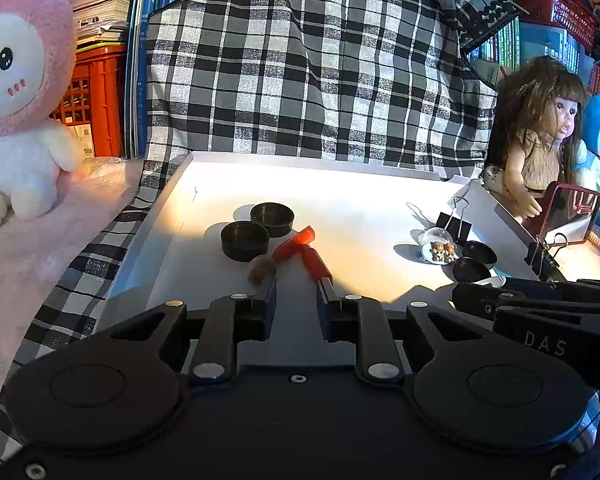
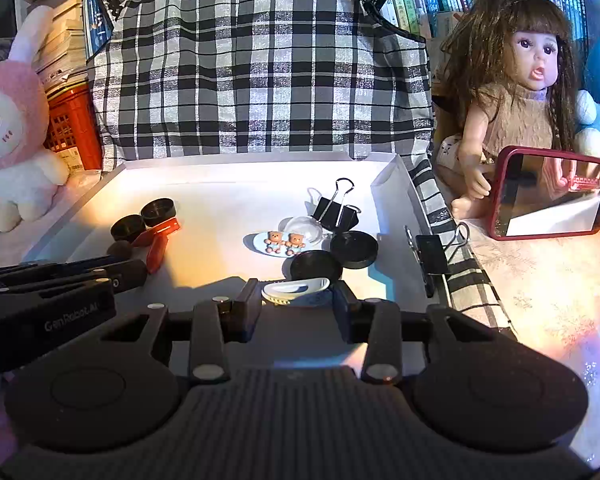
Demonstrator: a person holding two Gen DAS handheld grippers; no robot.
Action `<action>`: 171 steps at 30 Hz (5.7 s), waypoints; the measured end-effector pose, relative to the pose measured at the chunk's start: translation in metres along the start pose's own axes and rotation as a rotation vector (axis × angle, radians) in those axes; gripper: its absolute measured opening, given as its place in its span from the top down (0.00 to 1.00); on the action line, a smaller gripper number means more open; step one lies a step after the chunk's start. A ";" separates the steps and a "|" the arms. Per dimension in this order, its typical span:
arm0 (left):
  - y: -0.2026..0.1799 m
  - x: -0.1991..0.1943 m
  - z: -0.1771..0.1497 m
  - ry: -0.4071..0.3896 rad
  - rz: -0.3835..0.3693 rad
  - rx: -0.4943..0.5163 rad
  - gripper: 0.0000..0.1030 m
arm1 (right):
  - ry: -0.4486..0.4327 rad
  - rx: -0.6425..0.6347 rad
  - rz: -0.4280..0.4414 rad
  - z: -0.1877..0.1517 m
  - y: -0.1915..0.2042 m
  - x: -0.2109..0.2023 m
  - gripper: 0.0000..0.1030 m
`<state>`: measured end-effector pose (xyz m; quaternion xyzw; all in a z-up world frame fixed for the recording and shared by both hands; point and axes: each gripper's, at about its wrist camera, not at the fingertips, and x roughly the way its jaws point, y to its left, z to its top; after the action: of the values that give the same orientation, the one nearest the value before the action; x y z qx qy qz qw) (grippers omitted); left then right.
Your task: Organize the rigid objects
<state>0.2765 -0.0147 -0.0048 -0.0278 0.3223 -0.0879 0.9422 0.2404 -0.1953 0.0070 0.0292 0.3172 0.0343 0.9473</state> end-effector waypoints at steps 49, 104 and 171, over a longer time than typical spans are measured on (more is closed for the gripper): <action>0.006 -0.063 -0.002 -0.052 -0.007 -0.026 0.19 | -0.096 -0.001 -0.007 -0.011 -0.003 -0.056 0.15; -0.001 -0.102 -0.079 0.067 0.102 0.042 0.01 | 0.029 -0.012 -0.051 -0.084 0.003 -0.086 0.00; -0.003 -0.100 -0.080 0.070 0.112 0.048 0.00 | 0.031 -0.018 -0.061 -0.085 0.004 -0.086 0.00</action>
<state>0.1492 0.0014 -0.0075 0.0160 0.3540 -0.0437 0.9341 0.1199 -0.1952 -0.0089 0.0102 0.3322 0.0085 0.9431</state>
